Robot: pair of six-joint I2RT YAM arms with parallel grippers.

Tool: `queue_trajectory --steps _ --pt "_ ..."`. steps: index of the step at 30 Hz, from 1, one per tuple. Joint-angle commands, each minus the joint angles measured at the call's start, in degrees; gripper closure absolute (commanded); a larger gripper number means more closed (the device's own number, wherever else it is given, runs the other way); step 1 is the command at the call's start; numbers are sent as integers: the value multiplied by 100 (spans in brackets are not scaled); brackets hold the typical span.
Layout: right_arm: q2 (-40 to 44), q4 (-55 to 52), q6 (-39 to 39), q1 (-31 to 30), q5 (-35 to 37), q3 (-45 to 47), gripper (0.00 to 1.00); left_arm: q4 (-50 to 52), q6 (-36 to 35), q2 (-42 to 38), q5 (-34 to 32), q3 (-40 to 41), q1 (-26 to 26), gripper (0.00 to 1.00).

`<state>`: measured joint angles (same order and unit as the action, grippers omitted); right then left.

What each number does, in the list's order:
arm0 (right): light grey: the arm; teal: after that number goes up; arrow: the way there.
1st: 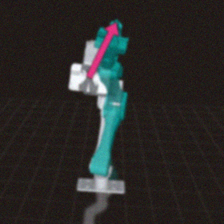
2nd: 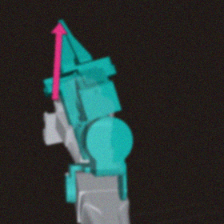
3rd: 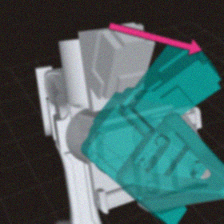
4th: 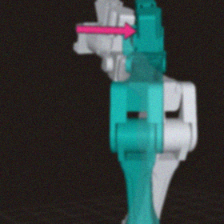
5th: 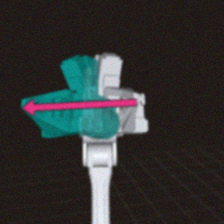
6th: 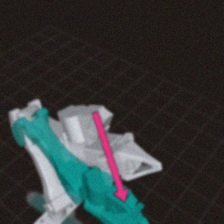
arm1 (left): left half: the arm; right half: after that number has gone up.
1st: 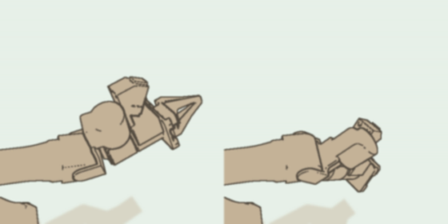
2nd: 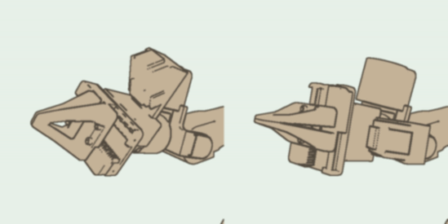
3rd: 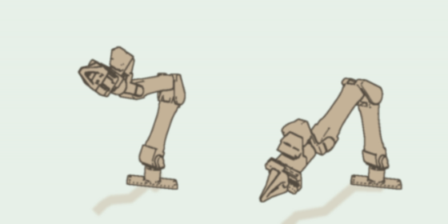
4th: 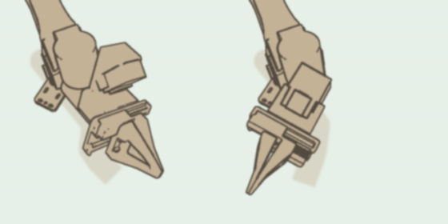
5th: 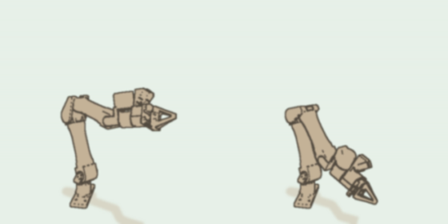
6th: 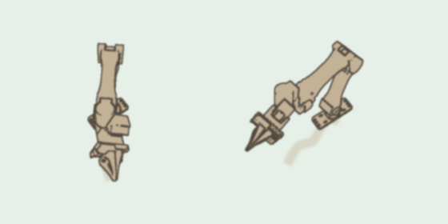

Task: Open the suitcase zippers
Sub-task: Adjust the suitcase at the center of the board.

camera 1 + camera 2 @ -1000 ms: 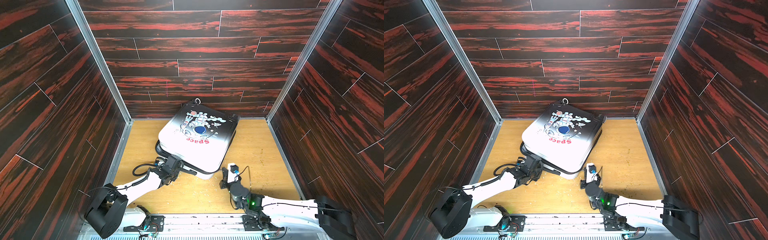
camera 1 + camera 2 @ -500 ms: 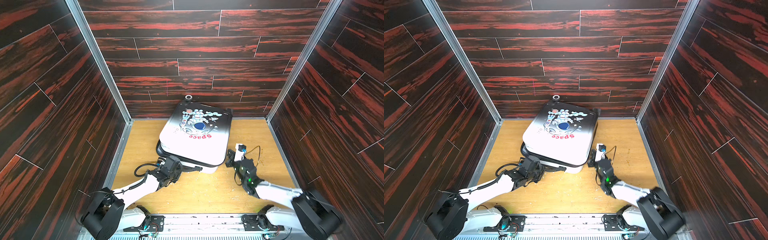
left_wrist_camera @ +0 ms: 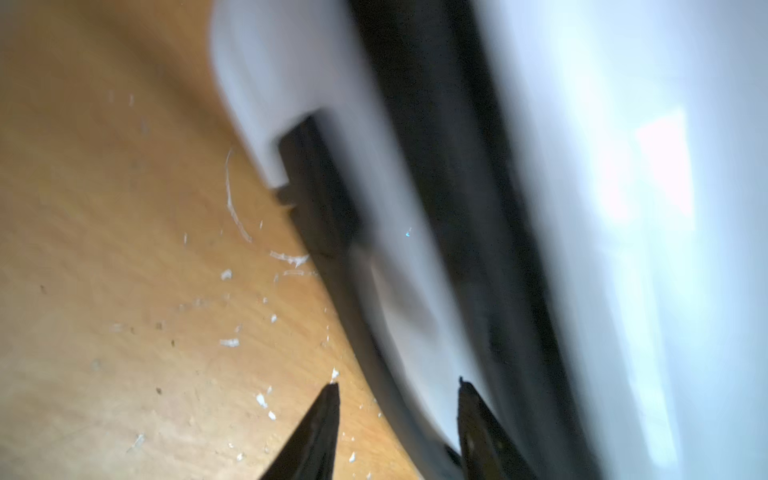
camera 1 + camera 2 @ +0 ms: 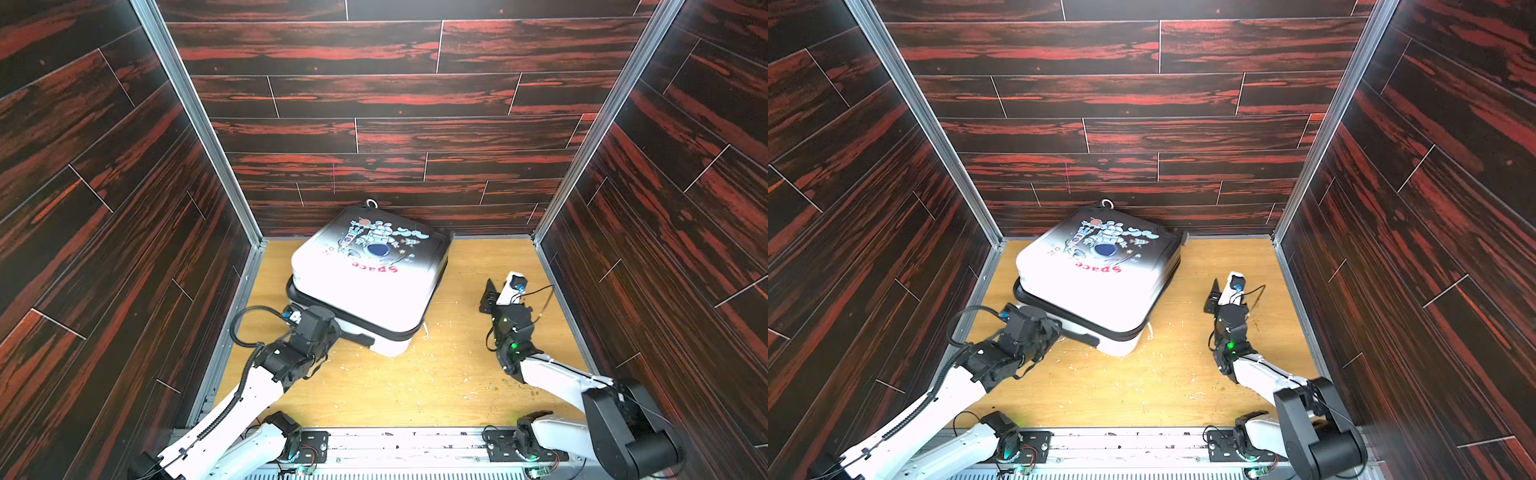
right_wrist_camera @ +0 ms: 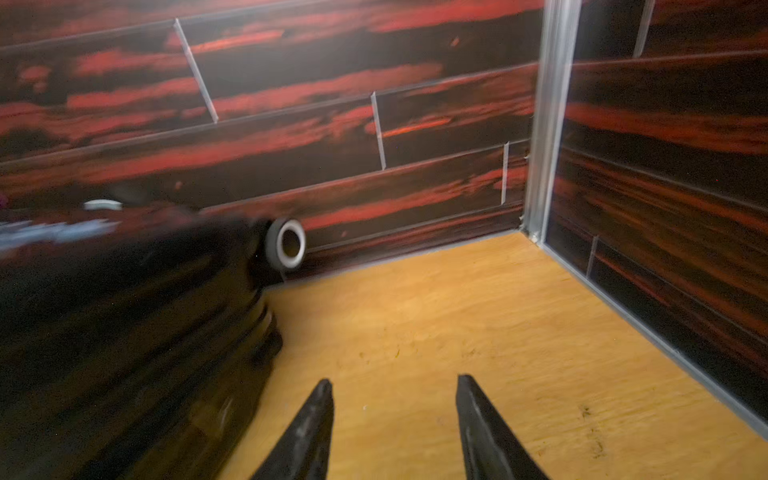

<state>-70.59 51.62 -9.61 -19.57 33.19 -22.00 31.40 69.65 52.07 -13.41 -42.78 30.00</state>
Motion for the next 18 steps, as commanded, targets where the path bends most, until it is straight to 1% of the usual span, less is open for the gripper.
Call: queue_trajectory --steps 1,2,4,5,6,7,8,9,10,12,15,16,18 --pt "382 -467 174 -42 401 -205 39 377 -695 235 209 -248 52 44" --pt "529 -827 164 -40 312 -270 38 418 -794 250 239 -267 63 43" --pt "749 -1396 -12 -41 152 -450 38 603 -985 180 16 -414 76 42" --pt "852 -1670 -98 -47 -2 -542 38 692 -1173 144 -106 -570 81 41" --pt "962 -1982 -253 -73 -85 -632 38 714 -1504 107 -269 -792 70 37" --pt "1050 -2288 -419 -88 -176 -730 38 747 -1699 94 -568 -984 74 33" --pt "1129 -2675 -684 -103 -392 -861 38 738 -1746 110 -1065 -1221 64 25" --pt "1174 -3125 -938 -113 -644 -1035 39 685 -2015 175 -1248 -1538 -21 15" --pt "1185 -3569 -1158 -144 -821 -1230 40 545 -2384 277 -1436 -1823 -75 9" --pt "1171 -4249 -1397 -281 -1216 -1589 40 535 -2906 757 -2299 -2618 -214 0" --pt "1267 -4605 -1604 -560 -1480 -1757 39 508 -3196 1610 -2525 -3636 -921 0" --pt "1276 -4818 -1785 -574 -1725 -1850 39 516 -3203 1936 -2565 -3965 -1210 0" --pt "1235 -5207 -1972 -578 -2026 -2065 39 439 -3158 2485 -2291 -4391 -1834 0"
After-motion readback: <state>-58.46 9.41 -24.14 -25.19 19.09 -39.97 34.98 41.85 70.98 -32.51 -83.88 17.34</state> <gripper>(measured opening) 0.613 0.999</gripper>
